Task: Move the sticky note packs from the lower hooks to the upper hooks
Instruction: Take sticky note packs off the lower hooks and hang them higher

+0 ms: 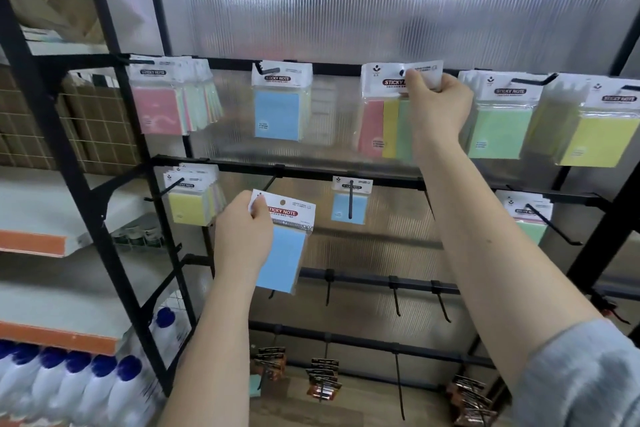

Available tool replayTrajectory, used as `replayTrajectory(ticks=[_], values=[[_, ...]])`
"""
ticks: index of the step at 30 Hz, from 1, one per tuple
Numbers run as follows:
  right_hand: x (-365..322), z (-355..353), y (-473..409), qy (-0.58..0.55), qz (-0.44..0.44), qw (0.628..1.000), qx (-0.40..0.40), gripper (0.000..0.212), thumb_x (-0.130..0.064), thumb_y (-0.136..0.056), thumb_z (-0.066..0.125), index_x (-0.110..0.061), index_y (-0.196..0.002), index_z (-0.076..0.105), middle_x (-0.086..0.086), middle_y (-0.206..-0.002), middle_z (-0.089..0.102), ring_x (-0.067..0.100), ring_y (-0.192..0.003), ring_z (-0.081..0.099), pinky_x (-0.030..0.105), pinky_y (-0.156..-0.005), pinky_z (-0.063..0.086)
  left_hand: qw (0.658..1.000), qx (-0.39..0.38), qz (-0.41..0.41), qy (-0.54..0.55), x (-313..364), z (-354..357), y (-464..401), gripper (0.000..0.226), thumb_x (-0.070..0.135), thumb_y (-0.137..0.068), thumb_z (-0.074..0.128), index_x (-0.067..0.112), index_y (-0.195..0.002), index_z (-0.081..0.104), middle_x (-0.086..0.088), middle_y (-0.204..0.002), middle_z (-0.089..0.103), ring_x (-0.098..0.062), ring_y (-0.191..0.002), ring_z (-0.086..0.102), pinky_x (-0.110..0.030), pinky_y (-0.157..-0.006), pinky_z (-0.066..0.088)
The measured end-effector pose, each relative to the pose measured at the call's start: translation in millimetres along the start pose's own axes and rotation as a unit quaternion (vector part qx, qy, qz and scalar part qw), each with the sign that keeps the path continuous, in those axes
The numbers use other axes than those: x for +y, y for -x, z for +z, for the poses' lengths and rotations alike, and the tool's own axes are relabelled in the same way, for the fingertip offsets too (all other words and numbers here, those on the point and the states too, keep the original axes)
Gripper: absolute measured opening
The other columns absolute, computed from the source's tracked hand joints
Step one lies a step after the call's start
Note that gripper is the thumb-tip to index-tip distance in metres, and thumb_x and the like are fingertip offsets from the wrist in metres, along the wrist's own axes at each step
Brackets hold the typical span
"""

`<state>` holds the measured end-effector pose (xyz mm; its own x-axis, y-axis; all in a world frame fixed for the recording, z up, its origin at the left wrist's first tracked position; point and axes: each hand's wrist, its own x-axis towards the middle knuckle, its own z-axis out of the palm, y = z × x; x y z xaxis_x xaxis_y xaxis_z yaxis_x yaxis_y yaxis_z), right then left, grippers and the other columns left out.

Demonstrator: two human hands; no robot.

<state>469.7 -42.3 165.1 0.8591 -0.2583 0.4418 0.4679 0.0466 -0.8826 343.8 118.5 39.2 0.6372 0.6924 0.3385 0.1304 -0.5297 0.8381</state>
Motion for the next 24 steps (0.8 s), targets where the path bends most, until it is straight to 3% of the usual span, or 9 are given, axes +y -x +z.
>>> replayTrajectory(ticks=[4,8,10,13,15,17,20,24], values=[[1,4,-6,0.006,-0.006,1.000,0.003,0.038,-0.020,-0.087,0.062,-0.020,-0.057,0.039,-0.010,-0.054,0.044,0.003,-0.046,0.036,0.017,-0.048,0.032,1.000,-0.005,-0.003,0.004,-1,0,-3,0.028,0.025,-0.102,0.034,0.006,-0.090,0.052,0.003,-0.079,0.054,-0.004,-0.061,0.046,-0.020,-0.047,0.029],[12,9,-9,0.057,-0.015,0.998,0.019,0.047,-0.022,-0.089,0.059,-0.020,-0.058,0.024,-0.006,-0.054,0.026,0.009,-0.049,0.020,0.019,-0.041,0.017,1.000,-0.006,-0.004,0.007,-2,-1,-8,0.029,0.025,-0.102,0.034,0.006,-0.084,0.047,0.005,-0.072,0.051,-0.006,-0.056,0.044,-0.021,-0.046,0.028],[15,12,-11,0.075,-0.026,0.996,0.035,0.046,-0.021,-0.090,0.059,-0.020,-0.059,0.024,-0.007,-0.057,0.027,0.008,-0.050,0.022,0.018,-0.041,0.023,1.000,-0.007,-0.001,0.009,-3,-3,-11,0.030,0.024,-0.102,0.034,0.005,-0.084,0.048,0.005,-0.071,0.051,-0.007,-0.057,0.045,-0.022,-0.047,0.029],[15,18,-9,0.030,-0.040,0.995,0.084,0.015,-0.015,-0.086,0.063,-0.020,-0.080,0.050,-0.011,-0.076,0.051,0.003,-0.069,0.049,0.005,-0.058,0.037,1.000,-0.004,0.008,0.009,-4,-8,-14,0.029,0.023,-0.102,0.034,0.003,-0.085,0.047,0.006,-0.070,0.050,-0.009,-0.058,0.045,-0.024,-0.047,0.031],[20,22,-5,-0.021,-0.055,0.990,0.129,0.023,-0.007,-0.082,0.063,-0.016,-0.103,0.057,-0.008,-0.094,0.058,0.004,-0.086,0.056,0.004,-0.072,0.041,1.000,-0.008,0.010,0.010,-6,-12,-15,0.029,0.023,-0.102,0.034,0.003,-0.086,0.048,0.007,-0.070,0.051,-0.008,-0.058,0.046,-0.022,-0.046,0.031],[26,23,2,-0.025,-0.069,0.985,0.157,0.032,-0.004,-0.082,0.061,-0.011,-0.113,0.058,-0.006,-0.103,0.058,0.005,-0.092,0.056,0.009,-0.081,0.044,1.000,-0.013,0.014,0.014,-8,-17,-17,0.030,0.024,-0.102,0.034,0.003,-0.089,0.050,0.007,-0.073,0.053,-0.008,-0.059,0.048,-0.022,-0.047,0.033],[37,21,20,-0.020,-0.070,0.984,0.164,0.035,-0.003,-0.086,0.059,-0.012,-0.120,0.056,-0.006,-0.116,0.058,0.006,-0.108,0.054,0.014,-0.096,0.042,0.999,-0.020,0.019,0.035,-13,-23,-21,0.031,0.025,-0.101,0.035,0.002,-0.092,0.052,0.004,-0.075,0.056,-0.012,-0.061,0.050,-0.025,-0.051,0.036],[51,14,53,-0.034,-0.058,0.985,0.158,0.030,-0.001,-0.087,0.055,-0.013,-0.113,0.060,-0.002,-0.114,0.062,0.006,-0.108,0.056,0.004,-0.090,0.039,0.998,-0.013,0.033,0.054,-11,-27,-28,0.033,0.026,-0.101,0.036,0.009,-0.073,0.038,-0.001,-0.067,0.048,-0.017,-0.057,0.041,-0.027,-0.048,0.030]])
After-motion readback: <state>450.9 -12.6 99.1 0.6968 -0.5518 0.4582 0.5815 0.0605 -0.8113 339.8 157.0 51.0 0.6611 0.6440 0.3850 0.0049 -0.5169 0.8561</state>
